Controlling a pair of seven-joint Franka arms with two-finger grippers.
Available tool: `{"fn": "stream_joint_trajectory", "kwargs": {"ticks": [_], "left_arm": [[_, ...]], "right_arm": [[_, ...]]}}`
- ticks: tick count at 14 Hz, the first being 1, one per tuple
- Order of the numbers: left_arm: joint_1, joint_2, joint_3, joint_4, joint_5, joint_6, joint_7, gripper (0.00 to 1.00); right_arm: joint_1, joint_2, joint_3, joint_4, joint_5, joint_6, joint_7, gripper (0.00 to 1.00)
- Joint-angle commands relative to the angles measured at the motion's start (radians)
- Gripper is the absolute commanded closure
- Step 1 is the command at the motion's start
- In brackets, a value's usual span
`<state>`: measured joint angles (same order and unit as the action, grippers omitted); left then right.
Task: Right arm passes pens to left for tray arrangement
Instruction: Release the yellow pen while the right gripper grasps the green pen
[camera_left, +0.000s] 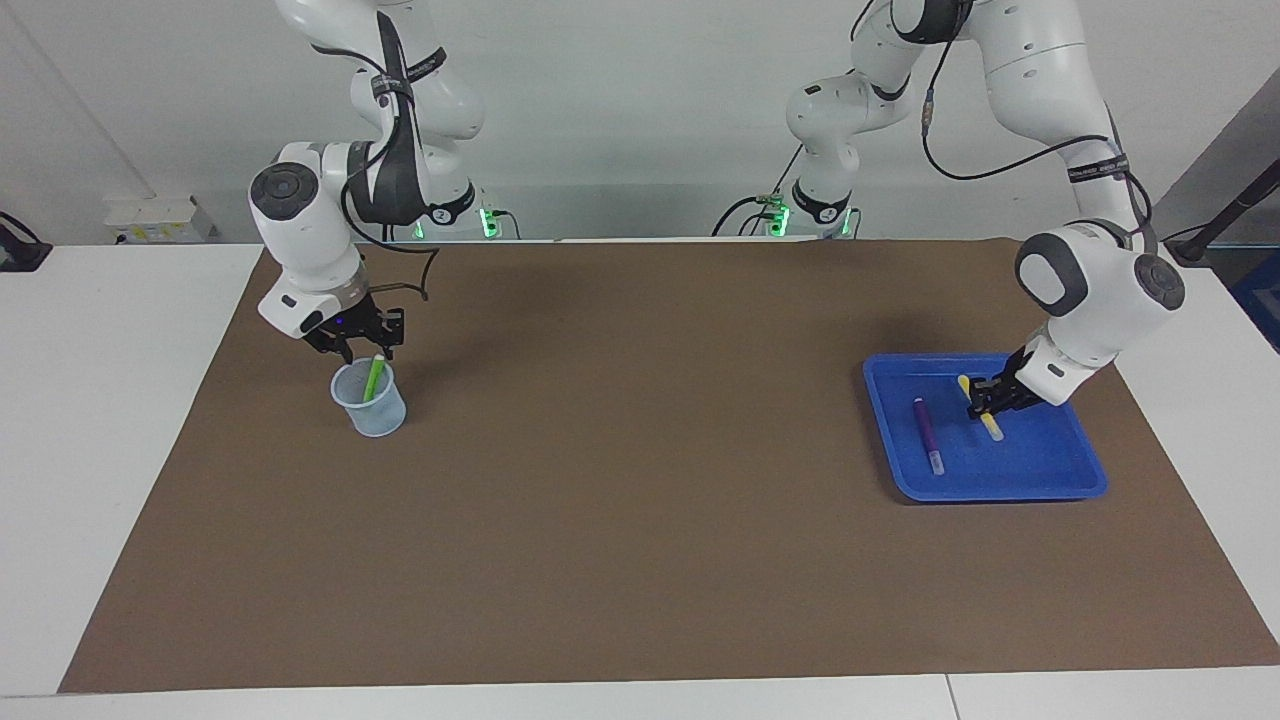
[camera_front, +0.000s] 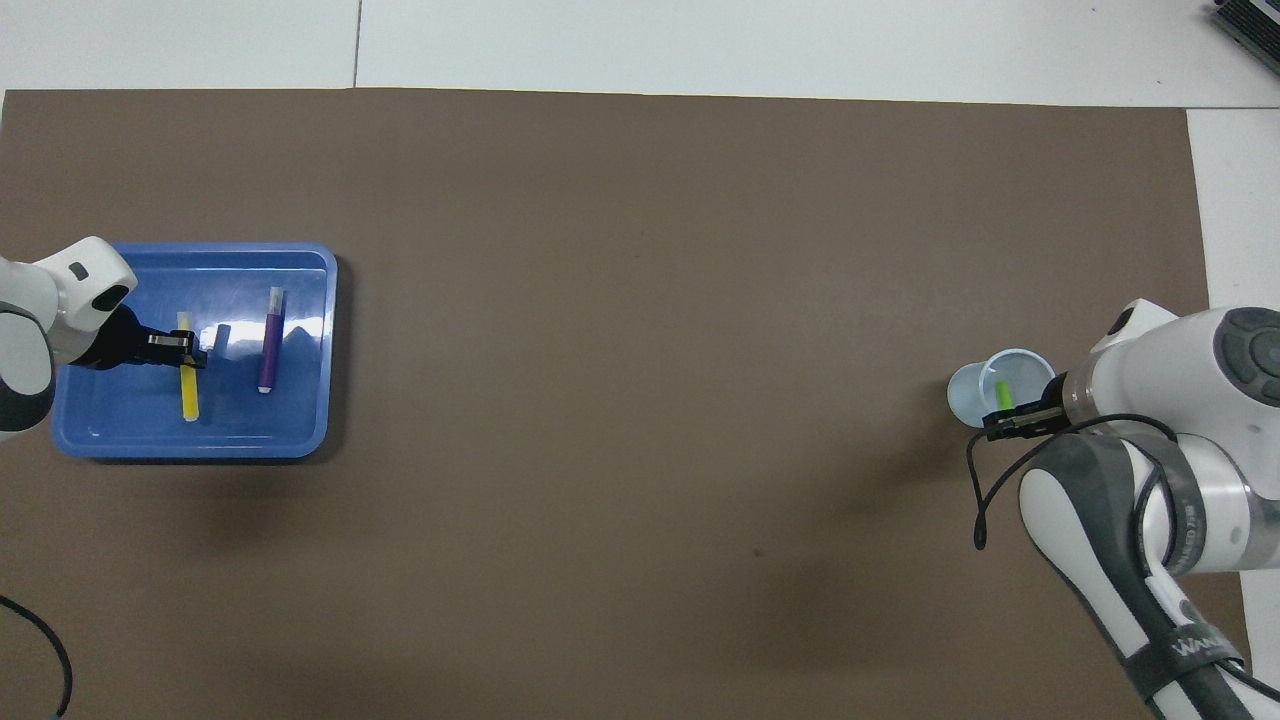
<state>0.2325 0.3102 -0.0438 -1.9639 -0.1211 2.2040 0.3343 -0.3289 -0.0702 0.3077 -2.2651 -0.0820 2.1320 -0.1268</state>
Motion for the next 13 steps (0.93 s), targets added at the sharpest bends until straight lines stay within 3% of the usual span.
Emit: {"fn": "stream_joint_trajectory", "kwargs": {"ticks": [1, 7, 10, 11, 13], "left_arm": [[0.002, 0.010, -0.008, -0.027, 0.018, 0.065, 0.002, 1.00], [0.001, 0.020, -0.008, -0.044, 0.018, 0.120, 0.002, 1.00], [0.008, 0.021, -0.008, -0.038, 0.018, 0.120, 0.003, 0.62], [0.007, 0.021, -0.010, -0.036, 0.018, 0.118, 0.003, 0.41], [0.007, 0.021, -0.010, -0.033, 0.017, 0.115, 0.003, 0.30]], "right_arm": [[-0.019, -0.005, 0.013, -0.016, -0.018, 0.028, -0.022, 0.51], [-0.021, 0.001, 0.013, -0.013, -0.018, 0.043, -0.023, 0.52], [-0.021, 0.001, 0.013, -0.013, -0.018, 0.043, -0.025, 0.68], [-0.022, 0.001, 0.013, -0.013, -0.018, 0.043, -0.025, 0.72], [-0.022, 0.001, 0.013, -0.013, -0.018, 0.043, -0.025, 0.77]]}}
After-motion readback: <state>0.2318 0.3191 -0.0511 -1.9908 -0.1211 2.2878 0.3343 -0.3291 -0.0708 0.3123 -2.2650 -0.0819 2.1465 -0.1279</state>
